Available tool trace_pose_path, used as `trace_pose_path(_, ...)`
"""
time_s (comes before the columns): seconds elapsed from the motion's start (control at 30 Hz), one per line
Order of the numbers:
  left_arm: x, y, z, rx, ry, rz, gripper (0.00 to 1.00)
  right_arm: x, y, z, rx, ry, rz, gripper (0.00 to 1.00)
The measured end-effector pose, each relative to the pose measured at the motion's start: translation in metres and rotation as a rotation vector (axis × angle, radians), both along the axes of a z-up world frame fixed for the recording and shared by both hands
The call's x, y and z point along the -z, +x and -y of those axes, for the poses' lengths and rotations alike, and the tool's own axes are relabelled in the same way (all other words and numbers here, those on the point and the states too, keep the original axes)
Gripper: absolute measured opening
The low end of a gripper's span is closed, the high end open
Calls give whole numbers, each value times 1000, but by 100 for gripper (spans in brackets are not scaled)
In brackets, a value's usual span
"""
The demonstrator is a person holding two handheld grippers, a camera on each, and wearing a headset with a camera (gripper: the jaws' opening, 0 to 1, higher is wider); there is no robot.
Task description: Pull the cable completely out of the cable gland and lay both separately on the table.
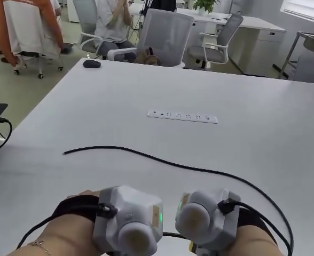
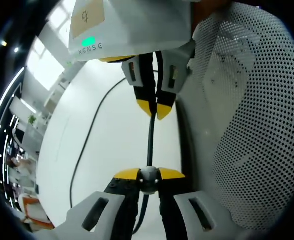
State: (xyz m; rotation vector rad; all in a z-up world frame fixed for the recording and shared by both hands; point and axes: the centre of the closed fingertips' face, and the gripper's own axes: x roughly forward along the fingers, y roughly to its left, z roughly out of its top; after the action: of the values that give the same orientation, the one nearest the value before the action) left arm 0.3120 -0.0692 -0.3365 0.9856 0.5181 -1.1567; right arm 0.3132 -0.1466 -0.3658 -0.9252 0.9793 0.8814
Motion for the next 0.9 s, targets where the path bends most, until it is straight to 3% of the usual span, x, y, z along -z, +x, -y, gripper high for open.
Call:
trace_pose_path(0.1,-1,1,-1,-11,-3,-1,15,0,-2,-3,7,14,-11,6)
trace_pose_path(0.17,1,0,-1,-6,4,-2,15,1,-8,-14,-44,34,-21,13)
trace_pose_path(0.3,0,-2,1,3,4,1,15,-8,-15,-47,-99,188,-36,21)
trace_pose_path(0.43,-2,-7,9,38,-12,-6,15,-20,-11,-59,-134,252,4,21)
trace_pose_path(0.5,-3,-12,15,55,-29,-15,15,-22,-15,-65,-158,274,-1,19)
trace_pose_path(0.6,-4,-17,20,86,-40,-15,15,-20,-22,-69,-201,275,-22,3)
trace_pose_path(0.73,1,-17,20,89,-38,-27,15,-16,-23,-66,-173,264,-46,3)
trace_pose_path(0.9,4,-5,9,48,-22,-22,15,-11,-16,-53,-131,210,-38,3)
